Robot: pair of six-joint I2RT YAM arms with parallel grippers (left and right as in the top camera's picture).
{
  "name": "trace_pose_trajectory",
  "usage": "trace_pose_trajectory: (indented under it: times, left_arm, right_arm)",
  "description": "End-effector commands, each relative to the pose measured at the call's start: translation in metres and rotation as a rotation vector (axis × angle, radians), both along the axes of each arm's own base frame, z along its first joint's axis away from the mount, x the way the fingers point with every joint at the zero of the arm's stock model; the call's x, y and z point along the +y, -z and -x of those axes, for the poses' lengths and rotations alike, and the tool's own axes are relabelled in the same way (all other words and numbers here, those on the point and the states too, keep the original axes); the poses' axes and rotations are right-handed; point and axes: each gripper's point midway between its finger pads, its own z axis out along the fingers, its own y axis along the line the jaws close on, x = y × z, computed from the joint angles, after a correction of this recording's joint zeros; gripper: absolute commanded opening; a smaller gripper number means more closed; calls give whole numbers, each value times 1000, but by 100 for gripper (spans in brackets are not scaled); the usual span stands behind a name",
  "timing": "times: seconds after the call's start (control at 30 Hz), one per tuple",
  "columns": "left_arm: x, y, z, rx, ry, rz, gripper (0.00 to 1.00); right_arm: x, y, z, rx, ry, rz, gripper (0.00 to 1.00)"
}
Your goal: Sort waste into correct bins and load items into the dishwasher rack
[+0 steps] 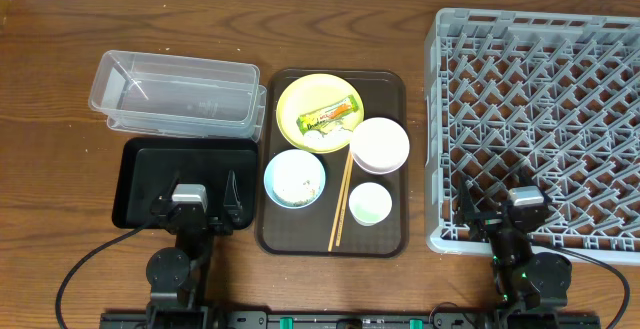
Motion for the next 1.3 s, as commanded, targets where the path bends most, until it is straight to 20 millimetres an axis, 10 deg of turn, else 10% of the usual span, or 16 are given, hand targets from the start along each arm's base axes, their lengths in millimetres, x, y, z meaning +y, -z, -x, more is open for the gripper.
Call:
trace_pose_trajectory:
  times: [0.0,1.27]
  left_arm:
    - [-2,14,1,46,14,-9,94]
    - [-2,14,1,46,14,-9,94]
  right_arm:
    - [2,0,0,-2,-7,7,99]
    - [2,0,0,-2,-7,7,99]
